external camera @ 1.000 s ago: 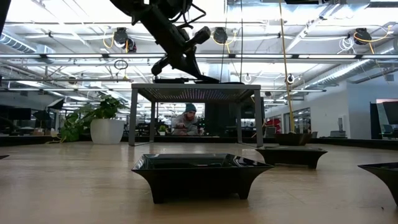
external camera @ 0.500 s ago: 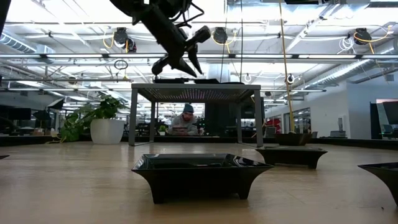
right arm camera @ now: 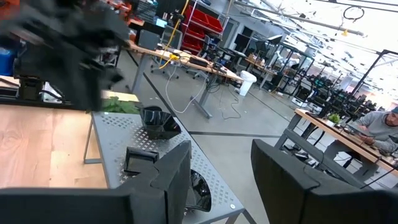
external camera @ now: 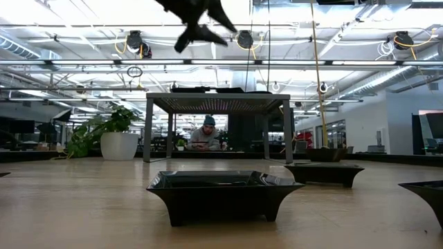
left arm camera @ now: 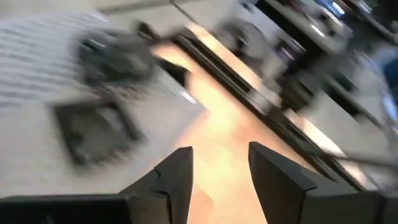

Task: Pick & Place Mini shaped plates
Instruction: Move the black leaf-shaped plate to the center of the table

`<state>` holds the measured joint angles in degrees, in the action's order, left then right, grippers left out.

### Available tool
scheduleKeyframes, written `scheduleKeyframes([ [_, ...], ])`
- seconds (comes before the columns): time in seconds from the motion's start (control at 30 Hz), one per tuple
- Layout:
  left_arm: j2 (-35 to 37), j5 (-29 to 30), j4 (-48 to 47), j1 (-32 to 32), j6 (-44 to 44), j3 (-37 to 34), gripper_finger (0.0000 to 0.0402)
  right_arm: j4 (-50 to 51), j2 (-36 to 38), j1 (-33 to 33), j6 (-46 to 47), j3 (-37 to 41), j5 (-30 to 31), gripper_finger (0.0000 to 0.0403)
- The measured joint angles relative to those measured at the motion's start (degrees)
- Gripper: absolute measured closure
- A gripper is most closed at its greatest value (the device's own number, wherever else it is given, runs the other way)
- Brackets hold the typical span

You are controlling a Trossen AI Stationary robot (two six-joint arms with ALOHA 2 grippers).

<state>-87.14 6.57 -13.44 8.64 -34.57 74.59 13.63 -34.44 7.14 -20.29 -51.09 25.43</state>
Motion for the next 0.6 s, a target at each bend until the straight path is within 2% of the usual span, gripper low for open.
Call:
scheduleKeyframes([
  [0.13,2.98,-7.98,-6.62,-3.58,0.11,0.00,0.0243,0.00,0.00,0.00,0.00,0.00,0.00,0.0248],
  [0.27,5.41,-13.55,-19.65,-8.01,-2.67,0.00,0.0243,-0.01,0.00,0.00,-0.02,0.00,0.00,0.0248],
  [0.43,5.38,-14.45,-34.21,-16.03,-8.67,-0.02,0.0243,-0.02,0.00,0.00,-0.02,0.00,0.00,0.0248],
  [0.6,4.62,-13.83,-39.87,-22.25,-21.47,-0.04,0.0243,-0.02,0.01,0.00,-0.02,0.00,0.00,0.0248],
])
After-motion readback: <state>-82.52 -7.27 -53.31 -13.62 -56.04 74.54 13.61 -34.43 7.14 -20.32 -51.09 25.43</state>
